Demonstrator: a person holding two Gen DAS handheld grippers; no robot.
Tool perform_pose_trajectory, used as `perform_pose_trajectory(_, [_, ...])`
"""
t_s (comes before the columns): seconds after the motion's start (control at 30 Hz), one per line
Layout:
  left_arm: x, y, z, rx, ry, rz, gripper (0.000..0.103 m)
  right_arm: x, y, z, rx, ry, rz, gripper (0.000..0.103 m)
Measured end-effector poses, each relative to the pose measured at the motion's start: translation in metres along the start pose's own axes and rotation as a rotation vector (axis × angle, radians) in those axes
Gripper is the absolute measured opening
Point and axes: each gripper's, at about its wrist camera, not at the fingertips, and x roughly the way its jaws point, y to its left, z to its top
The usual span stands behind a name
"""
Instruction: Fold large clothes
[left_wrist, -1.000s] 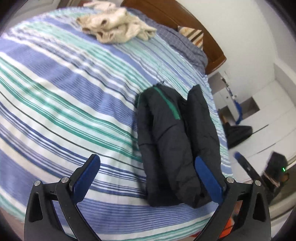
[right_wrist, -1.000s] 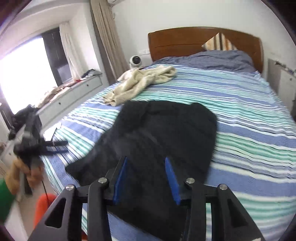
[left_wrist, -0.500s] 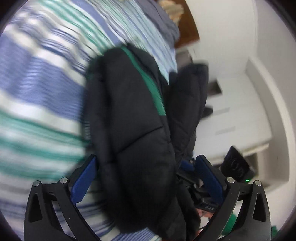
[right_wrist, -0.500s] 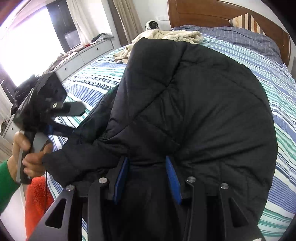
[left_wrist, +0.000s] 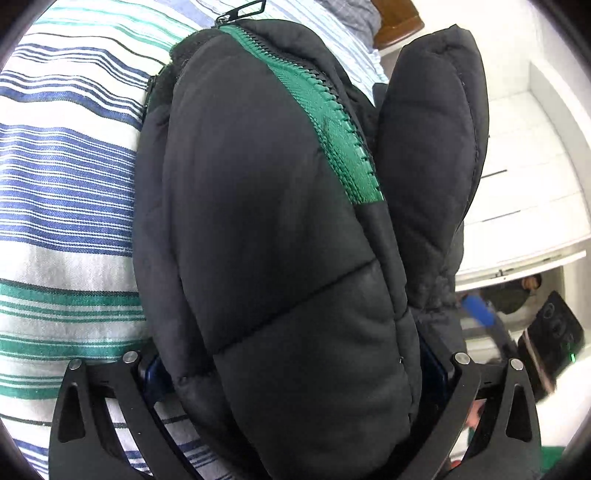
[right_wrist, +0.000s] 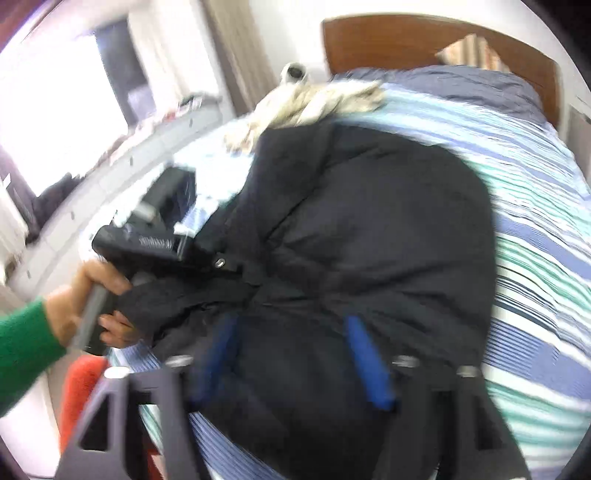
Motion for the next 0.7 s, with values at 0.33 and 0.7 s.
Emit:
perform_pose_trajectory(0.33, [0.007,-0.022,-0.015,0.018,0.010,0.050,0.103,-0.005,-0.125,-0.052,0.429,0.060,0.263,0.088])
perform_pose_trajectory(0.7, [0.028,-0.064,-0.012,-0.026,-0.080,0.141,0.080,0.061,-0.118,-0.027,0.364,0.085,0.226,0.062])
